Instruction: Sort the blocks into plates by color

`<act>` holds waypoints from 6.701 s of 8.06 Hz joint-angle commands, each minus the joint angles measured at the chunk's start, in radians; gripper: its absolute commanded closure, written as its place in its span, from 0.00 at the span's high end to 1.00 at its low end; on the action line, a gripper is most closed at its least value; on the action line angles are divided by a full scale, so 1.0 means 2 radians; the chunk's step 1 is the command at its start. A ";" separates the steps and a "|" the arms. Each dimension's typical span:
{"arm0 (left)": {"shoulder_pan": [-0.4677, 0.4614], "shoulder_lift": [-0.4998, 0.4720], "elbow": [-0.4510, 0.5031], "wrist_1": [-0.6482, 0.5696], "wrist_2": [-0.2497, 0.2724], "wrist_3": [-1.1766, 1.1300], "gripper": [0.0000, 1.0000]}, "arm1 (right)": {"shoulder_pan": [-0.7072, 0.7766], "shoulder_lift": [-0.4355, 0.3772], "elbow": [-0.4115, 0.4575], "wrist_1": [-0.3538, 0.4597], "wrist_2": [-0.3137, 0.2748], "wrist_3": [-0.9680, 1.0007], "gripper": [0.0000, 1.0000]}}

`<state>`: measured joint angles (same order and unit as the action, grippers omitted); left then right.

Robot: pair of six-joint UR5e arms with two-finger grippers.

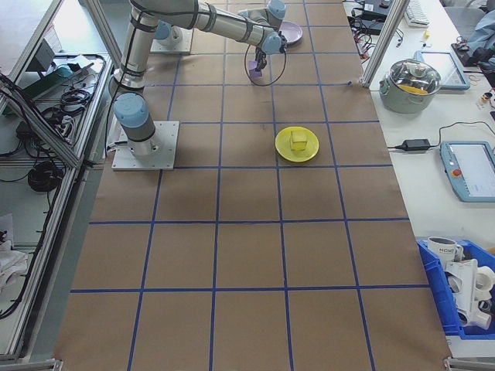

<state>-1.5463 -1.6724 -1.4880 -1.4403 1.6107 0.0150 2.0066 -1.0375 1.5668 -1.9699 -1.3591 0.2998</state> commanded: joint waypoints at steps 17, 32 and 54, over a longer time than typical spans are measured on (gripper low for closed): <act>-0.146 -0.125 -0.018 0.015 -0.063 -0.175 1.00 | -0.195 -0.273 0.000 0.219 -0.100 -0.041 1.00; -0.146 -0.211 -0.066 0.029 -0.081 -0.188 1.00 | -0.194 -0.280 0.002 0.213 -0.104 -0.042 1.00; 0.081 -0.248 0.046 0.078 0.037 0.138 1.00 | -0.194 -0.280 0.002 0.213 -0.104 -0.042 1.00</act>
<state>-1.3845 -2.1666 -1.3954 -1.2775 1.6643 0.2921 1.6183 -1.5984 1.5708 -1.5447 -1.5662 0.2168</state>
